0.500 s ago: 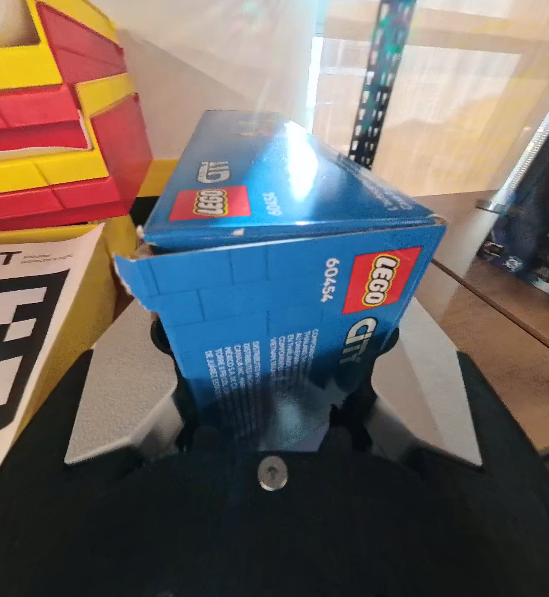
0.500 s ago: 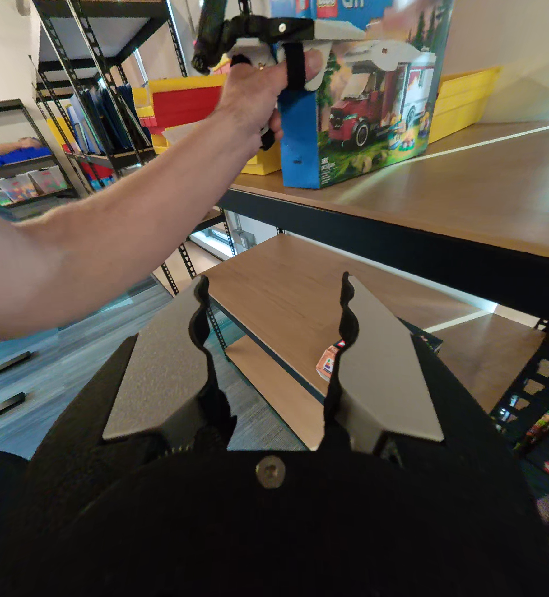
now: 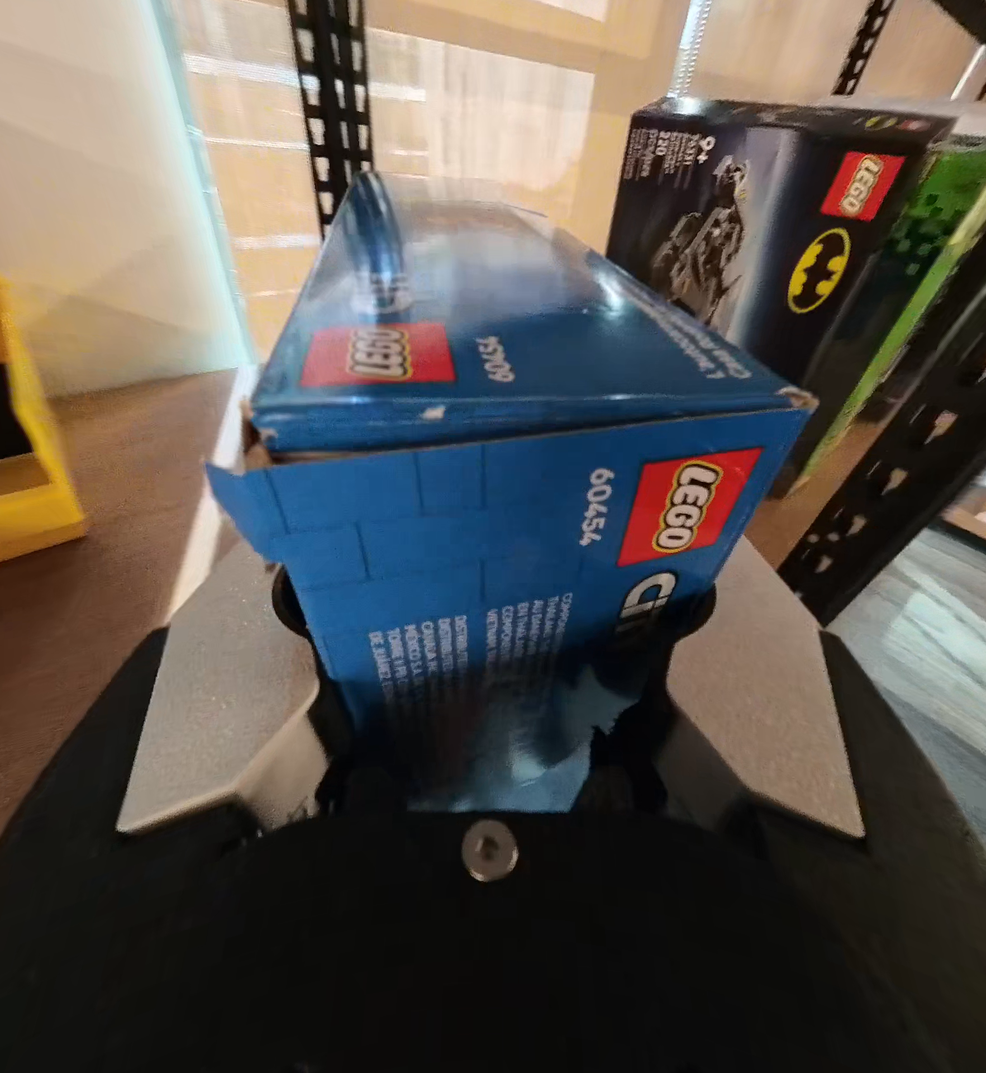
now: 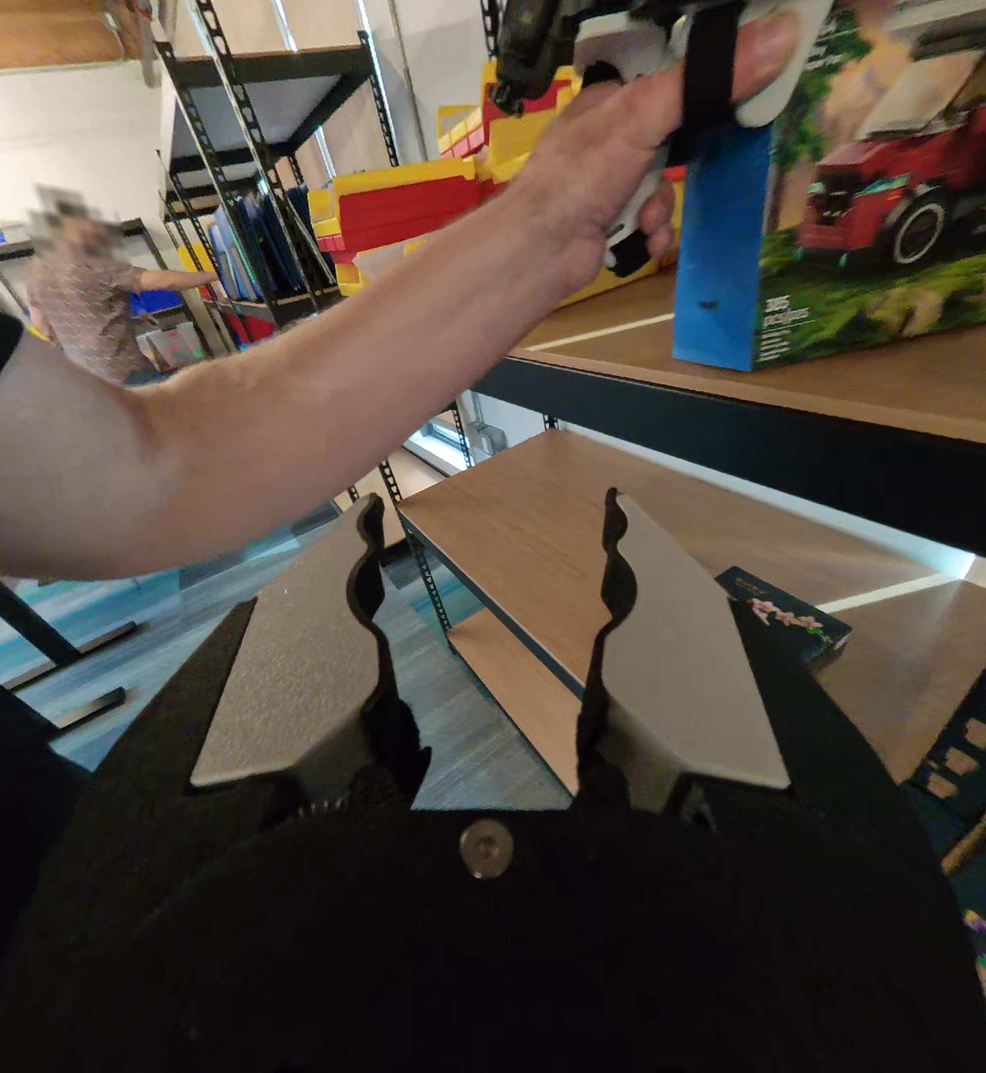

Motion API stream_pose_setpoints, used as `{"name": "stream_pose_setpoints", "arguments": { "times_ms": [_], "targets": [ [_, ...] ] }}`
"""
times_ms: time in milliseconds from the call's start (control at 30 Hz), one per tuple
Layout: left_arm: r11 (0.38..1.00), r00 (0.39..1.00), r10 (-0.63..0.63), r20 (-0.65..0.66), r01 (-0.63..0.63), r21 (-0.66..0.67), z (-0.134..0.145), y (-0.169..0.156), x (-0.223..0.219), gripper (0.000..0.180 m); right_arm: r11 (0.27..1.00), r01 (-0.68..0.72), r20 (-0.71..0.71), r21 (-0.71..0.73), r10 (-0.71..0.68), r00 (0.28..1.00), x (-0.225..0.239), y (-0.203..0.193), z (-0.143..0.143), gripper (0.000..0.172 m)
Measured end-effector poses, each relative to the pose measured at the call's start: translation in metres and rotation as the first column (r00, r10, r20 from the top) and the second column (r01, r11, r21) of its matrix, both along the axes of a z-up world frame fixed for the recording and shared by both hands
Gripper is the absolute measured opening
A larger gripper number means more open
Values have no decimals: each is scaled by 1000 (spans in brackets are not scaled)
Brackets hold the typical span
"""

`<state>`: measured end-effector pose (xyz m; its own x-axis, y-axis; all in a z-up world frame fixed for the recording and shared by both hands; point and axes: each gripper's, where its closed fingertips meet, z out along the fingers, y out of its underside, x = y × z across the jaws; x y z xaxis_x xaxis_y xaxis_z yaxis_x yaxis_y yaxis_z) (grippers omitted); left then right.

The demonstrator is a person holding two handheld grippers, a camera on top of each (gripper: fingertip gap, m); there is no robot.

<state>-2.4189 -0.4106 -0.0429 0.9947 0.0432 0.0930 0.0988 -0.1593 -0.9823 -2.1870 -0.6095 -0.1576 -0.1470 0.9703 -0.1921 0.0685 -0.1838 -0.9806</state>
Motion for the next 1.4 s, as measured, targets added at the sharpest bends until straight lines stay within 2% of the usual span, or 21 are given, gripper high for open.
{"name": "stream_pose_setpoints", "arguments": {
  "times_ms": [33, 467, 700, 800, 933, 1033, 1167, 1233, 1400],
  "targets": [
    [1000, 1000, -16, 13, 16, 3, 0, 11, 6, 128, 1000, 10, 3, -1, -10, 1000, 5, 3, -2, 74],
    [997, 988, -71, 134, 69, 24, 2, 116, 53, 127, 989, 81, 0, -127, -82, 997, 81, 54, -27, 68],
    [987, 988, -155, 17, 156, -35, -1, 165, 115, 125, 986, 72, 6, -153, -72, 997, 99, 68, -35, 67],
    [961, 961, -272, 51, 274, -37, 2, 168, 136, 121, 985, 63, 3, -163, -64, 998, 109, 74, -35, 67],
    [854, 837, -516, 183, 519, 30, 10, 155, 163, 109, 984, 57, 1, -171, -58, 998, 122, 84, -36, 67],
    [830, 827, -549, 119, 557, -37, -4, 153, 168, 106, 986, 48, 8, -161, -48, 999, 127, 91, -38, 66],
    [808, 809, -584, 65, 587, -50, -3, 149, 151, 110, 988, 75, 25, -136, -73, 997, 126, 104, -39, 67],
    [756, 756, -649, 85, 653, -40, -1, 144, 144, 105, 984, 110, 17, -141, -108, 994, 122, 111, -37, 66],
    [639, 643, -761, 91, 766, -70, -2, 142, 138, 113, 957, 225, 19, -180, -225, 974, 95, 122, -46, 66]
  ]
}}
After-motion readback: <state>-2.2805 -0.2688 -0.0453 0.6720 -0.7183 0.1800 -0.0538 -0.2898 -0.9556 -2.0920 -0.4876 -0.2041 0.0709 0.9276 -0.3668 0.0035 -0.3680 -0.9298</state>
